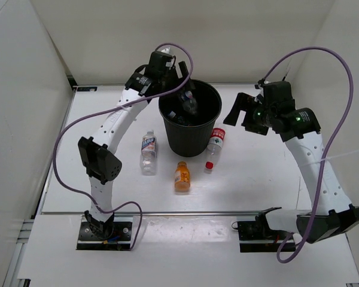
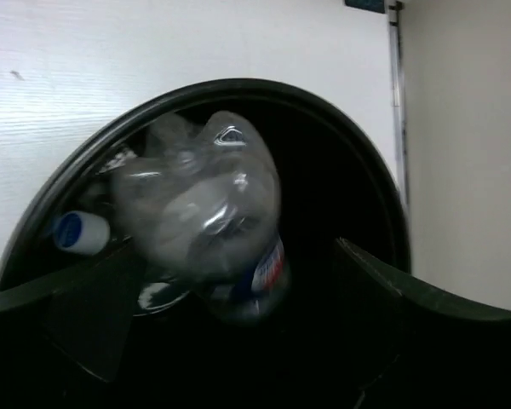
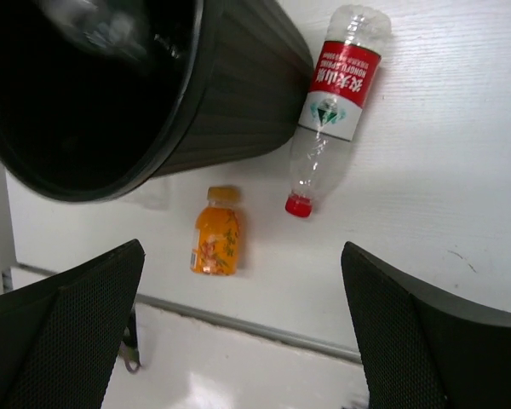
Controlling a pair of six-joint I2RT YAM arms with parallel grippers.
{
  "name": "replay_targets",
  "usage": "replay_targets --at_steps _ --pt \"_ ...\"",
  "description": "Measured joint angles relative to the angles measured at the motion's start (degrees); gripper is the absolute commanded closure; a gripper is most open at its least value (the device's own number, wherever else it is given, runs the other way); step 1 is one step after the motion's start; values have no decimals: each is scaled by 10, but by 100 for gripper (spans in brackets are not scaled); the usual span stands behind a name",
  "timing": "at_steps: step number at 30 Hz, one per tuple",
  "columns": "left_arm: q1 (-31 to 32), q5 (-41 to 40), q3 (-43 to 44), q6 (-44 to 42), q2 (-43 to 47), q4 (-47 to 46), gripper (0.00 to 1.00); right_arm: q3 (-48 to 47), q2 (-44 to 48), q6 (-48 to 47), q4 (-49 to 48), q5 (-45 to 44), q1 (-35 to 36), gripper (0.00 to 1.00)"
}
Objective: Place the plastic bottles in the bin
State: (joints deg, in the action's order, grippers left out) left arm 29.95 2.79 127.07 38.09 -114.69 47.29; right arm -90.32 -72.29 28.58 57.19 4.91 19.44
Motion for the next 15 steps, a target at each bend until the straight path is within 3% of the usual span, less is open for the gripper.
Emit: replay_targets --at_steps 7,11,15 --pt "-5 -71 -18 -22 84 23 0 146 3 55 -78 28 -88 0" --pt "-27 -99 -139 -23 237 -2 0 238 -71 78 -137 92 -130 0" --pt "-74 -94 -274 -27 363 -14 0 248 -175 88 -189 136 -123 0"
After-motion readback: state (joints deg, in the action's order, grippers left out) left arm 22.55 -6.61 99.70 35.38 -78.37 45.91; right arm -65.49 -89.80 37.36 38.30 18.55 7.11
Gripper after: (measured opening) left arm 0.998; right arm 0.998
